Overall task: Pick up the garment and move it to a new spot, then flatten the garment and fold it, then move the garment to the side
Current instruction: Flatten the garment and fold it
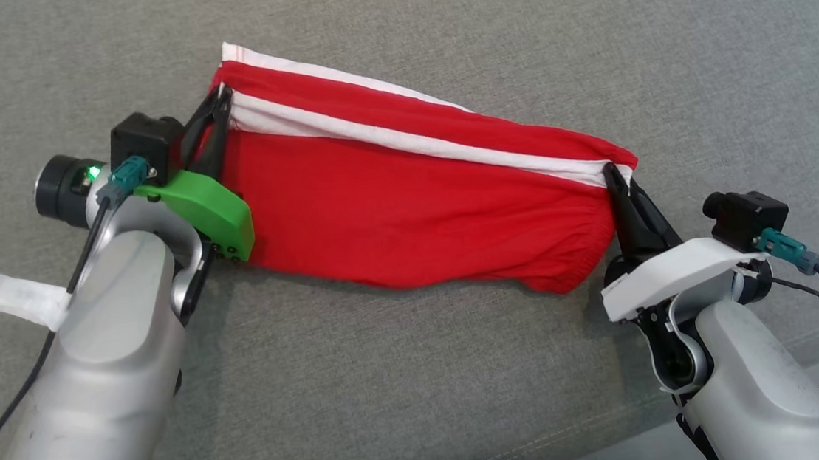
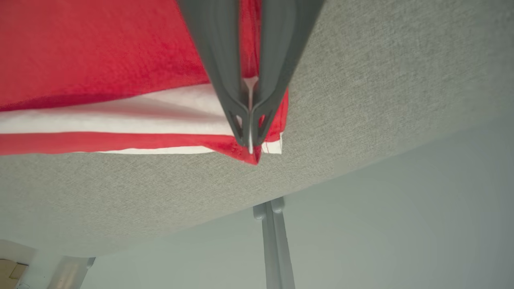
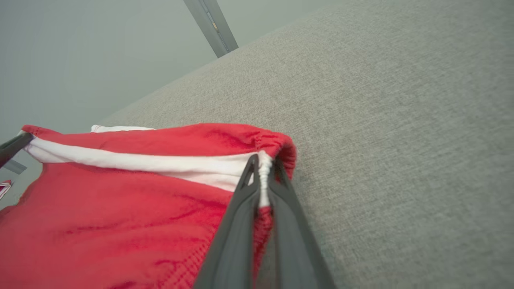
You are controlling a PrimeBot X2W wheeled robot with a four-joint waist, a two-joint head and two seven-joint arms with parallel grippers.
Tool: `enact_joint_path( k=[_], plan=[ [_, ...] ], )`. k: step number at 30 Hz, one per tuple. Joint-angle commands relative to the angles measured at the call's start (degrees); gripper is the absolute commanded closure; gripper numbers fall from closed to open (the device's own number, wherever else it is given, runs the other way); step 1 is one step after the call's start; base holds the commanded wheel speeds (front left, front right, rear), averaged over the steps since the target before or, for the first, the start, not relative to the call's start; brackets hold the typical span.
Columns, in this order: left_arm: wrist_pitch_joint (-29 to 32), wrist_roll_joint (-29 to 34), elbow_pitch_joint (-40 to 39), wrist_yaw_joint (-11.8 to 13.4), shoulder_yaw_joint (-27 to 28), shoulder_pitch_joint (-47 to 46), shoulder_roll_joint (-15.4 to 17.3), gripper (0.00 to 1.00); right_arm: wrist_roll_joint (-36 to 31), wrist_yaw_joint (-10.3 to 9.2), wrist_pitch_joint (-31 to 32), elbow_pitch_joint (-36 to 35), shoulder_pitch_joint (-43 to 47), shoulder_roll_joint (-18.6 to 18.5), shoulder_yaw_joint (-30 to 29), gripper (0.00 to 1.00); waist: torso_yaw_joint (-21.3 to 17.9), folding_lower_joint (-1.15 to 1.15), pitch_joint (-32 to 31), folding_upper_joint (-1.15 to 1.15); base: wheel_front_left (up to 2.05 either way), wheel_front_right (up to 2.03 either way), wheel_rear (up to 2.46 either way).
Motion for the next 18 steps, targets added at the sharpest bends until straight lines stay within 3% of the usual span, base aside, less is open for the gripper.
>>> enact_joint_path(
  k=[1, 17, 18],
  plan=[
    [-0.06, 0.84, 0.79, 0.19, 0.24, -2.36, 0.71, 1.0, -0.61, -0.08, -0.03, -0.65, -0.86, 0.04, -0.07, 1.0, -2.88, 0.0, 2.9, 0.0, 0.0, 0.0, 0.0],
    [-0.06, 5.47, 10.6, 1.66, 3.17, -10.02, 0.23, 1.0, 2.71, -0.08, -0.03, -4.83, -2.67, 0.09, 3.78, 1.0, -4.66, 0.0, 4.96, 0.0, 0.0, 0.0, 0.0],
    [-0.06, 5.59, 10.86, 1.62, 3.3, -9.88, 0.14, 1.0, 2.27, -0.08, -0.03, -4.78, -2.86, 0.09, 3.99, 0.78, -4.66, 0.0, 4.96, 0.0, 0.0, 0.0, 0.0]
  ],
)
